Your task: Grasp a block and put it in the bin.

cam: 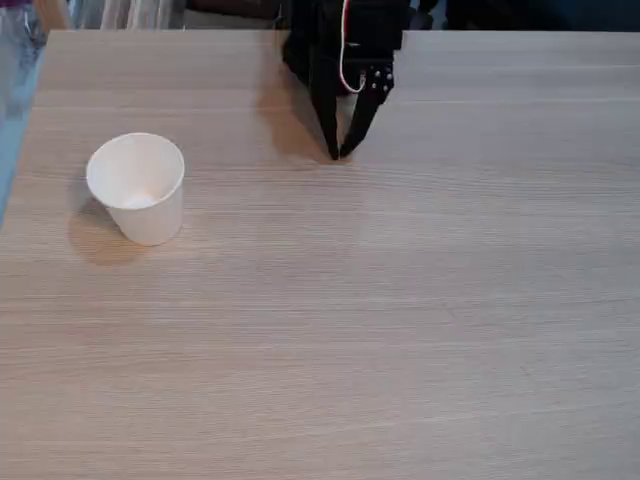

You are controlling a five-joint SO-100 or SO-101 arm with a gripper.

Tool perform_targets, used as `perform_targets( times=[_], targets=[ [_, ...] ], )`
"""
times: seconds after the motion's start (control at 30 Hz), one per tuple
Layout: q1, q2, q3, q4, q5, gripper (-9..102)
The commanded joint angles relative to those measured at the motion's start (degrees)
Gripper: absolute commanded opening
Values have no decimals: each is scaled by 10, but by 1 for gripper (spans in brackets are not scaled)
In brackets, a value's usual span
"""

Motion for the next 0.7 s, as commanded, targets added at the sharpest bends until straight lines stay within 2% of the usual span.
perform_targets(
  times=[0.0,0.2,0.67],
  targets=[
    [-2,2,4,7,-5,0],
    [-8,2,4,11,-40,0],
    [-33,2,4,11,-40,1]
  ],
)
